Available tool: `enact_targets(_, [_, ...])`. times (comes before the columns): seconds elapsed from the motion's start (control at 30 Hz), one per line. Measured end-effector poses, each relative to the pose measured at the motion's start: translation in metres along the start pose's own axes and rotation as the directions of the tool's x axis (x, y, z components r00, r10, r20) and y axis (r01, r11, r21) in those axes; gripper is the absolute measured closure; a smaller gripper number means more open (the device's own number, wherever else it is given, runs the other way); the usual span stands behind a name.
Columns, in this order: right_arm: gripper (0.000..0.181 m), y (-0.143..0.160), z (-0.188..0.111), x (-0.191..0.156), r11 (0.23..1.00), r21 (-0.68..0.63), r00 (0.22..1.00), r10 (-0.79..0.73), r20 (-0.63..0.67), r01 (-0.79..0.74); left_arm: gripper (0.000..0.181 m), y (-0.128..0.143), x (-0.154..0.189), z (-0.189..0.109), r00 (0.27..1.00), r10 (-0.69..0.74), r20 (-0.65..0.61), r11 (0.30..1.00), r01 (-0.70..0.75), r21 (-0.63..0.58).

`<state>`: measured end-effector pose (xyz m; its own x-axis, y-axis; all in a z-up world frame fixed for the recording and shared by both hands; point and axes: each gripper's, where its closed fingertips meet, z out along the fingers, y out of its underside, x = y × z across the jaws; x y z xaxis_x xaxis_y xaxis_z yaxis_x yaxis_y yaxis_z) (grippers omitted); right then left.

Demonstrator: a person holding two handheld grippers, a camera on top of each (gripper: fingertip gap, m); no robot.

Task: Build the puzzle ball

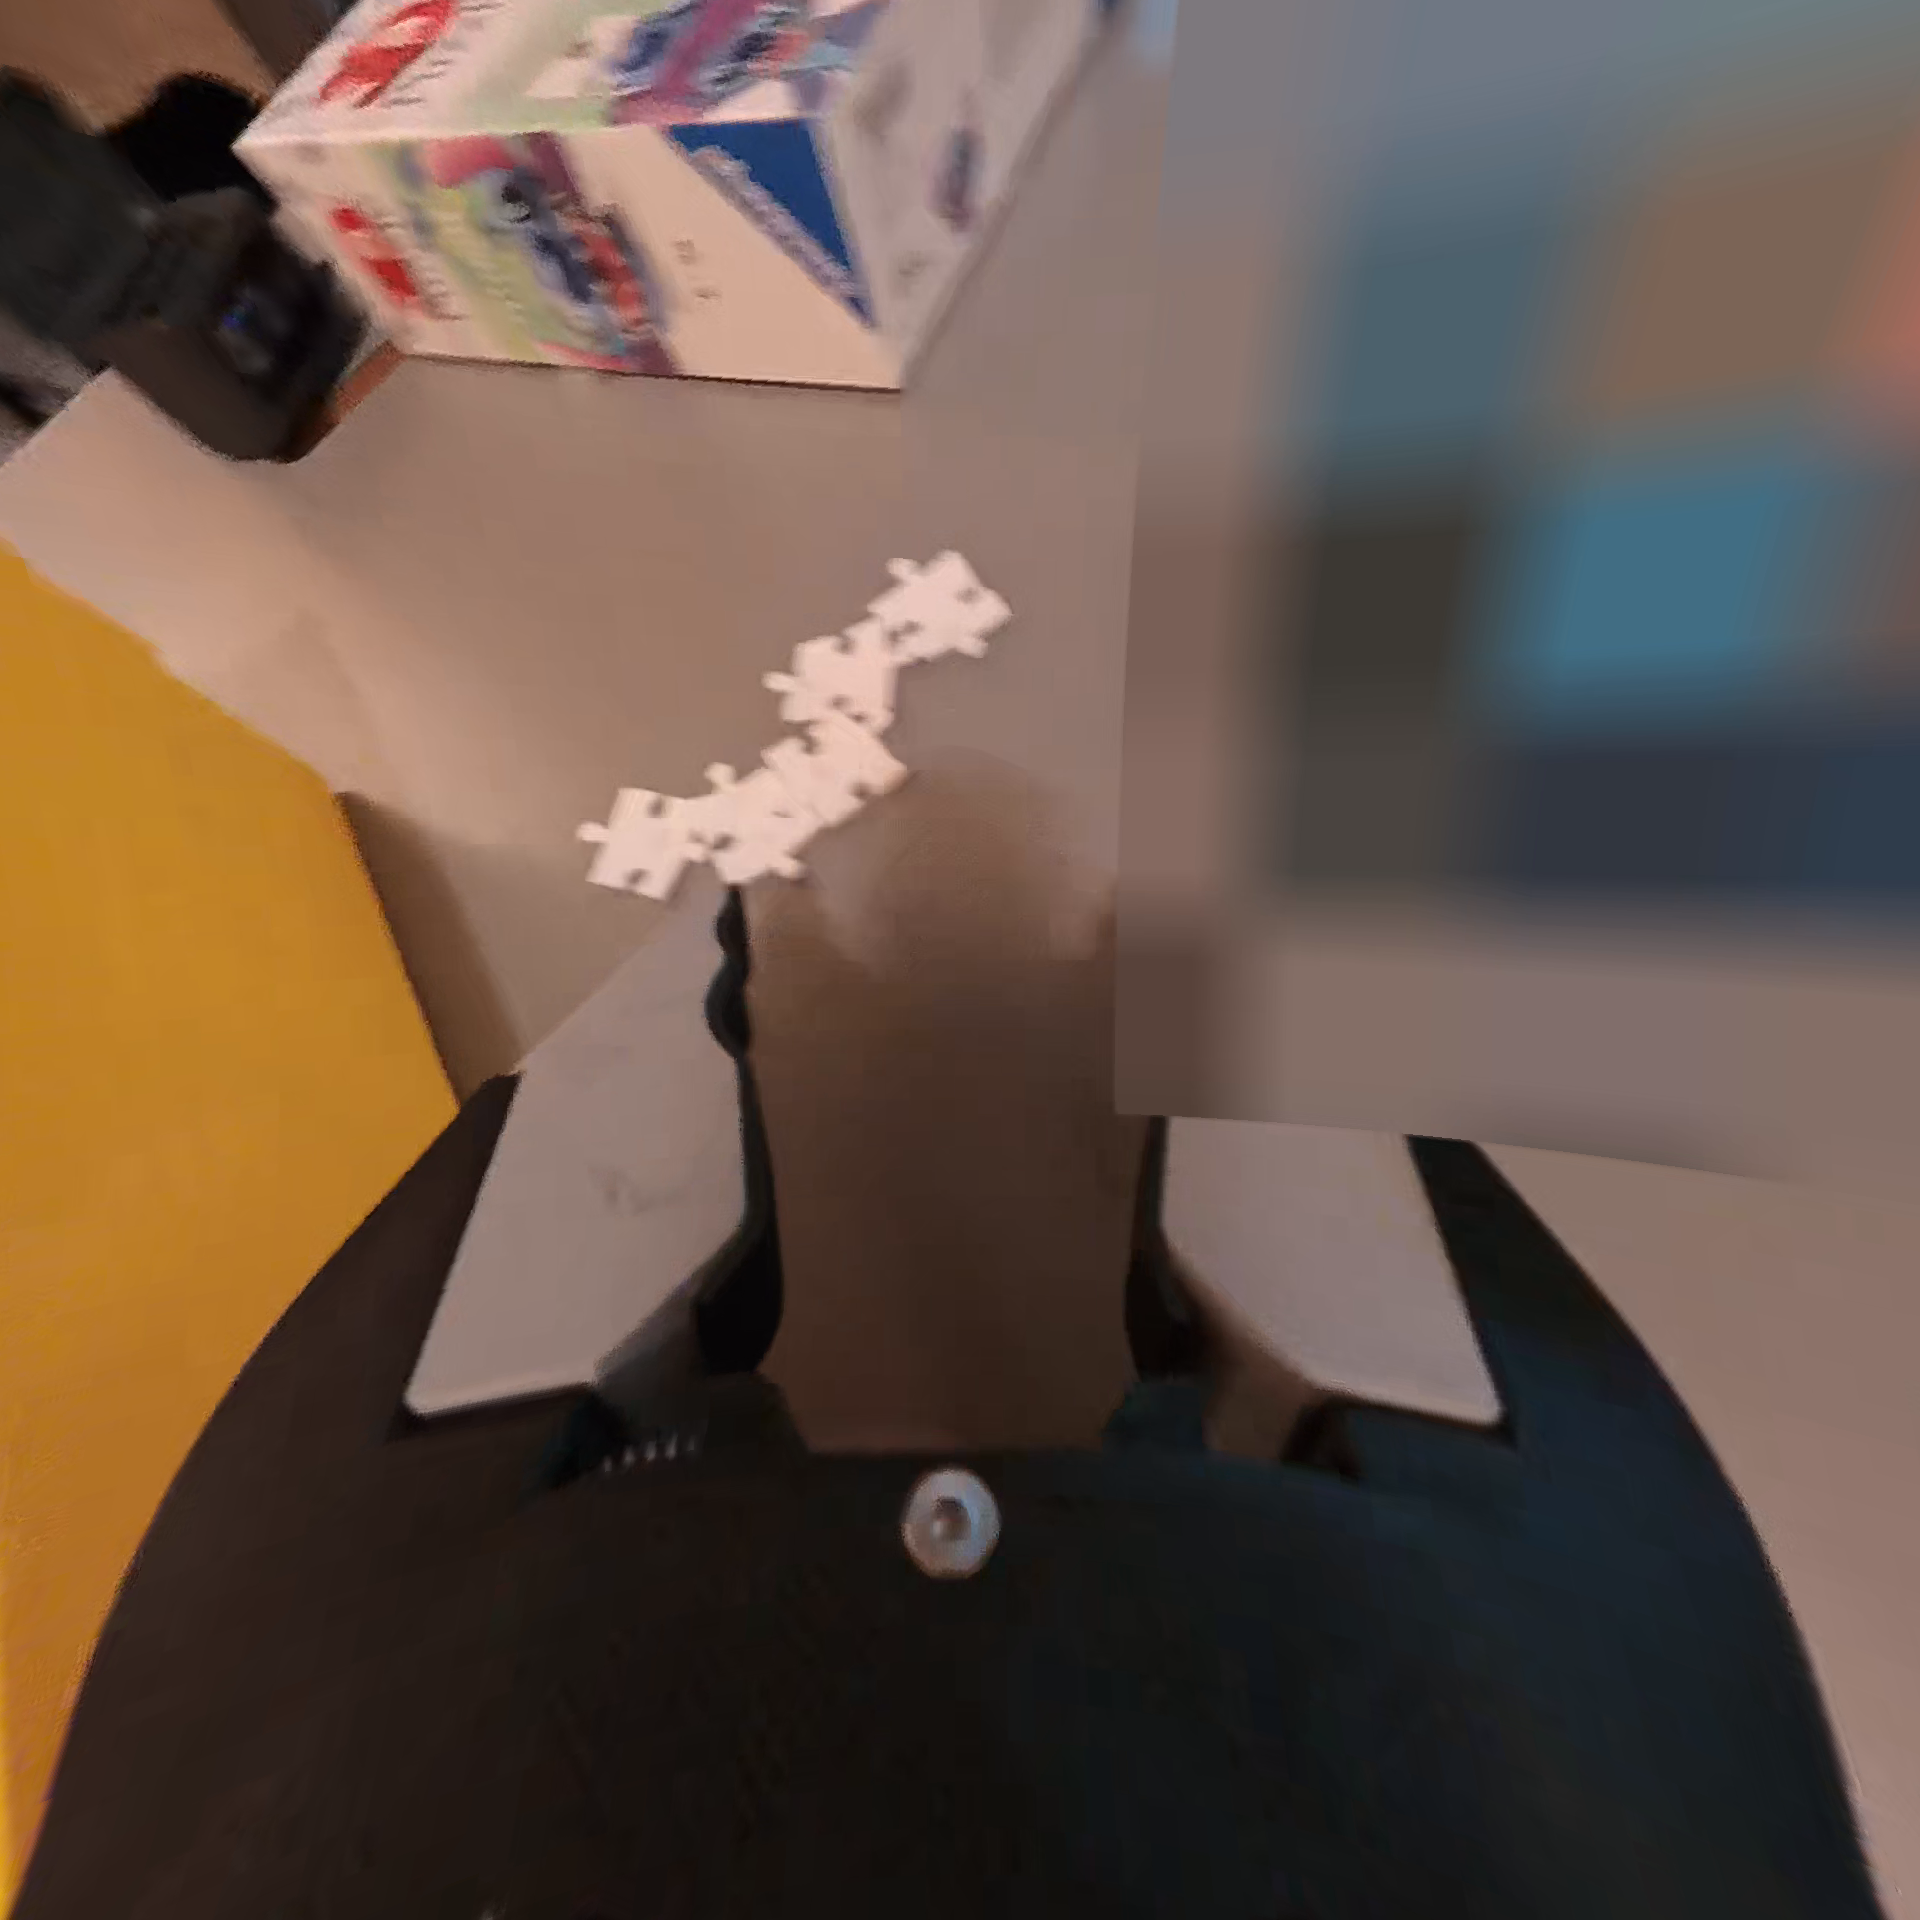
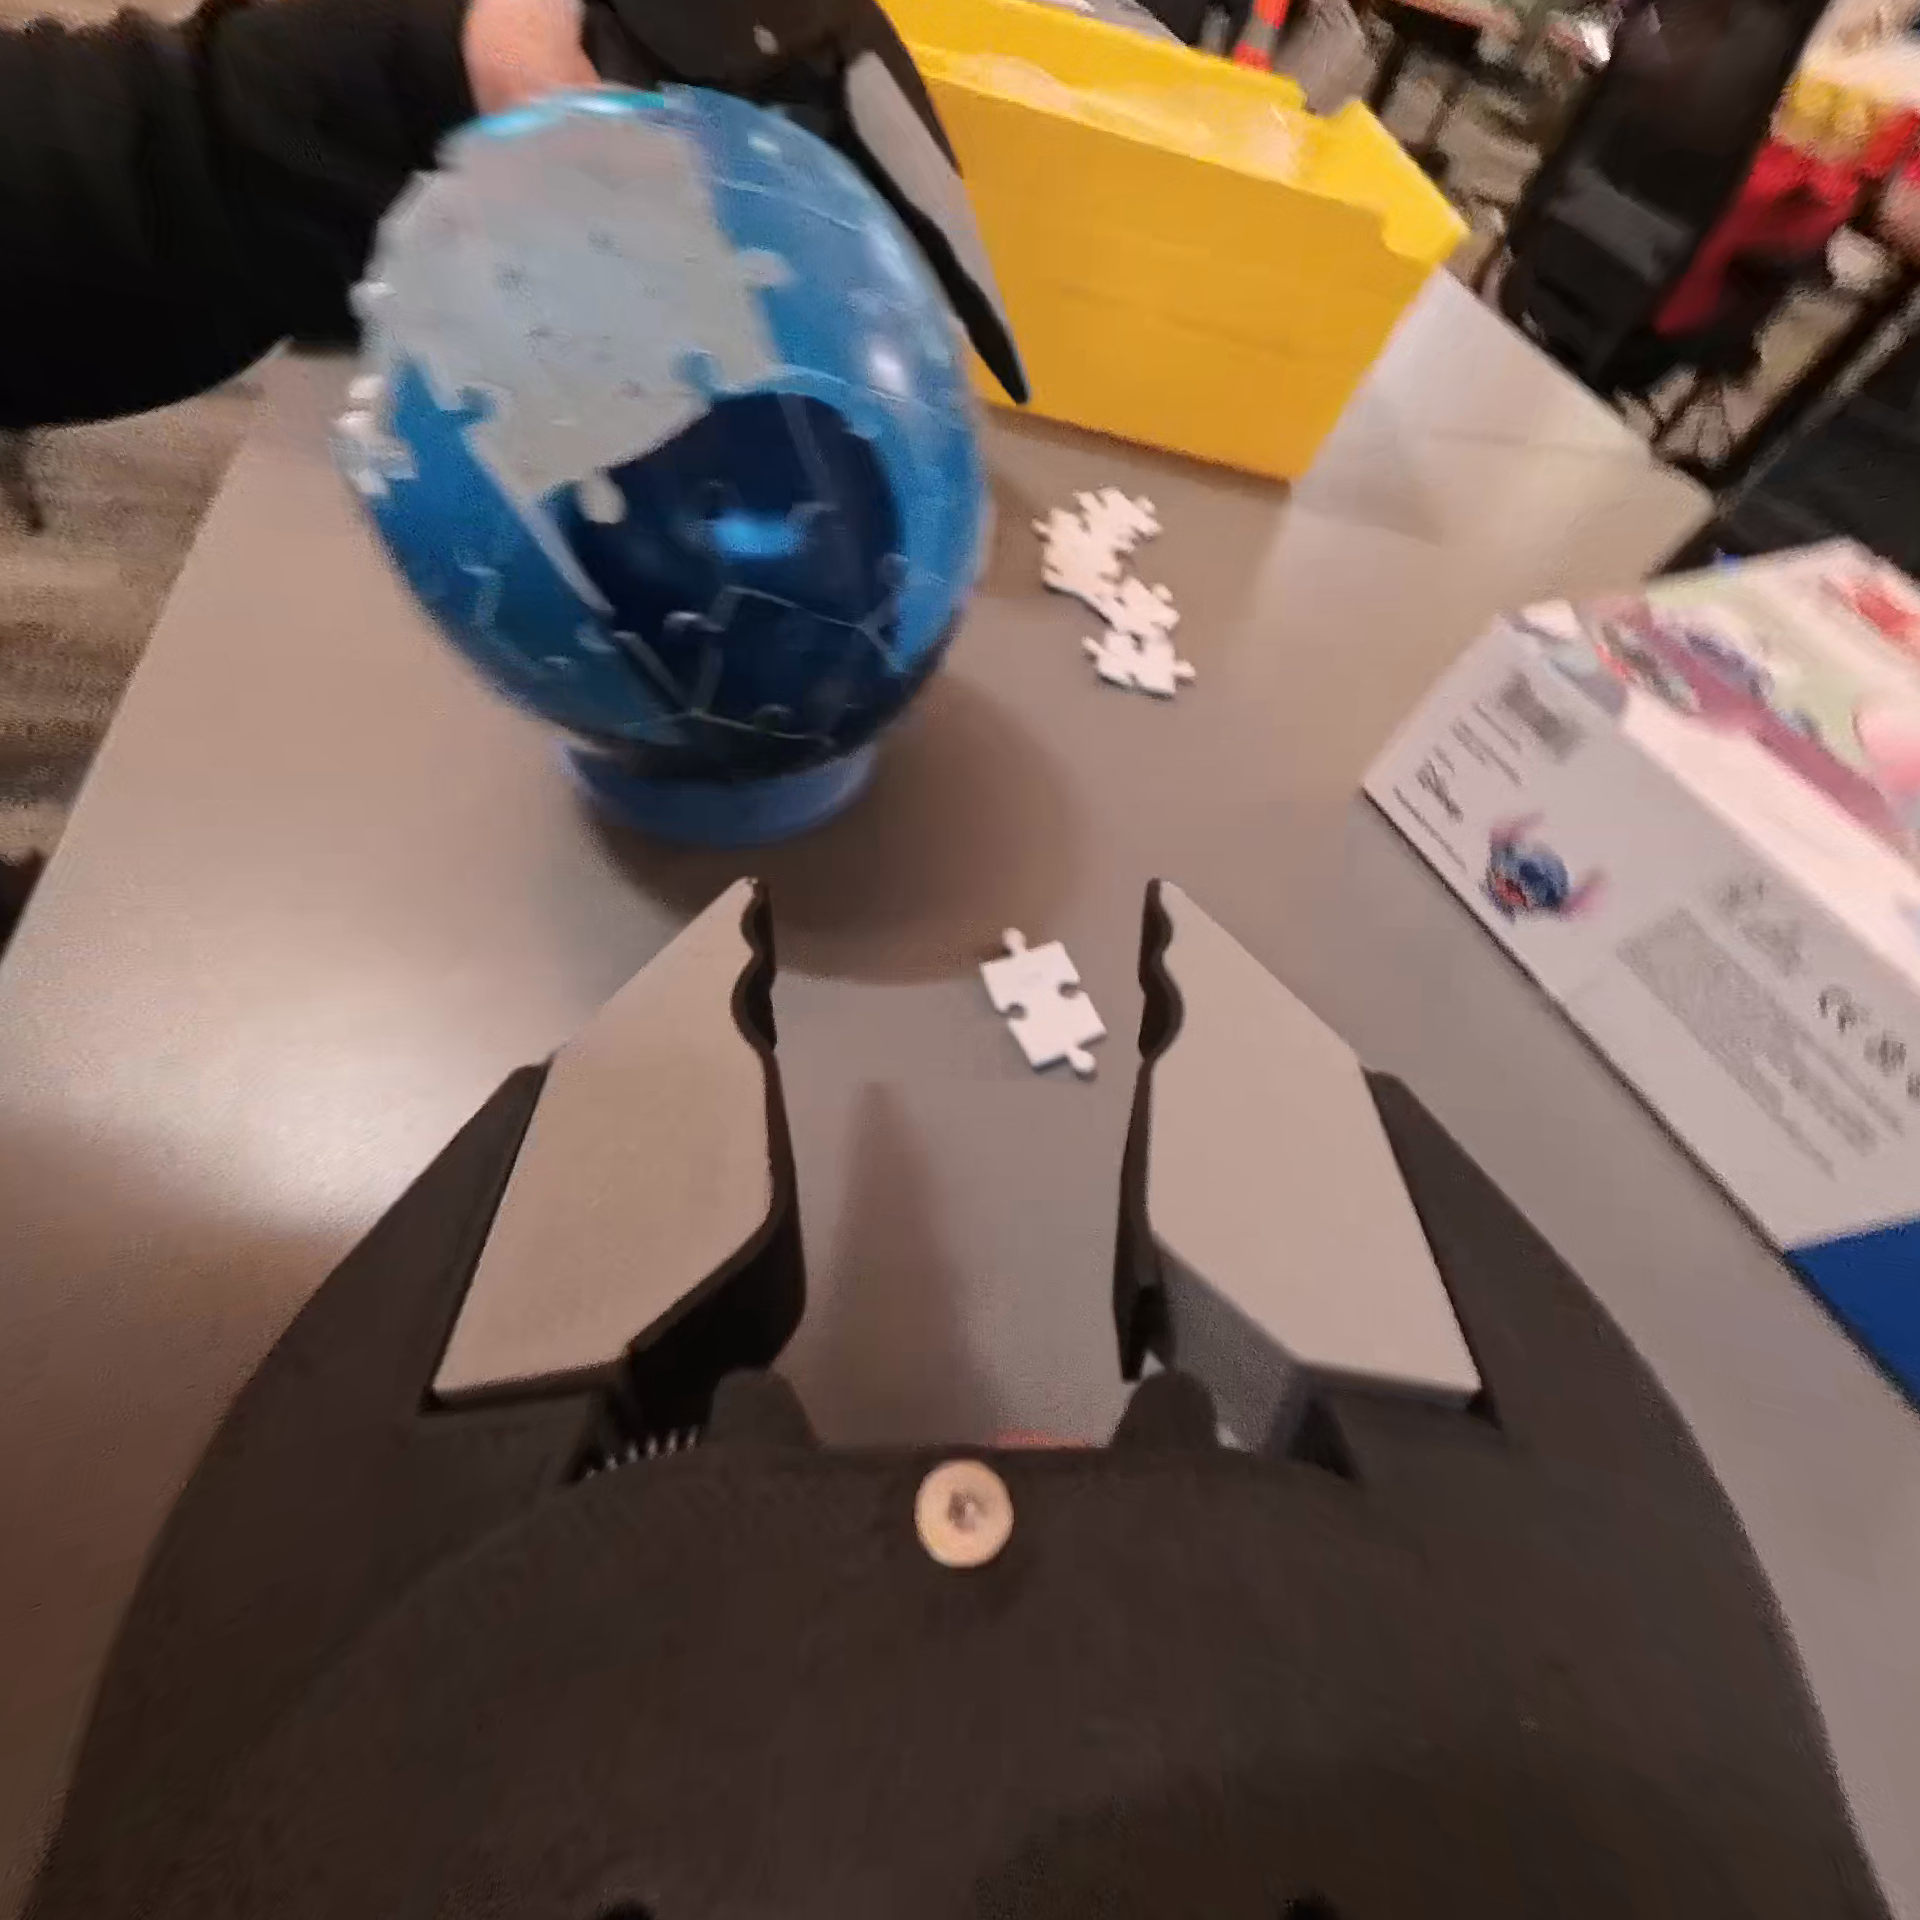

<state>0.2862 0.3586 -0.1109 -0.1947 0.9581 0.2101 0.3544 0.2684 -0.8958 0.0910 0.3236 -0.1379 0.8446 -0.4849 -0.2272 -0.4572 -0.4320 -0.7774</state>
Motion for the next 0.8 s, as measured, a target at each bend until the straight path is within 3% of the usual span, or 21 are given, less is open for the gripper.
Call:
enact_targets(0.07, [0.11,-0.007,0.0,-0.014,0.998,0.033,0.997,-0.06,0.042,0.058,0.079,0.006,0.03,-0.017,0.996,0.059,-0.072,0.997,-0.056,0.048])
enact_targets(0.13, [0.094,-0.011,0.004,-0.027,0.998,0.039,0.992,-0.057,0.116,0.053,0.076,0.003,0.057,-0.027,0.988,0.064,-0.141,0.994,-0.05,0.102])
enact_targets(0.2, [0.087,-0.015,0.011,-0.035,0.997,0.042,0.984,-0.073,0.162,0.067,0.073,-0.002,0.069,-0.027,0.986,0.116,-0.117,0.986,-0.1,0.136])
enact_targets(0.37, [0.076,-0.018,0.033,-0.028,0.981,0.018,0.975,-0.194,0.109,0.193,0.072,-0.016,0.074,-0.009,0.955,0.295,0.029,0.942,-0.296,0.157])
enact_targets(0.43, [0.069,-0.015,0.041,-0.02,0.966,-0.005,0.963,-0.258,0.075,0.259,0.069,-0.022,0.078,-0.005,0.949,0.314,0.018,0.934,-0.312,0.174])
enact_targets(0.63, [0.066,-0.018,0.057,-0.032,0.946,0.026,0.931,-0.322,0.17,0.323,0.073,-0.028,0.093,-0.004,0.933,0.355,-0.054,0.915,-0.335,0.223])
enact_targets(0.8, [0.065,-0.022,0.067,-0.038,0.962,0.023,0.926,-0.268,0.265,0.271,0.079,-0.031,0.097,-0.004,0.942,0.323,-0.089,0.927,-0.296,0.229])
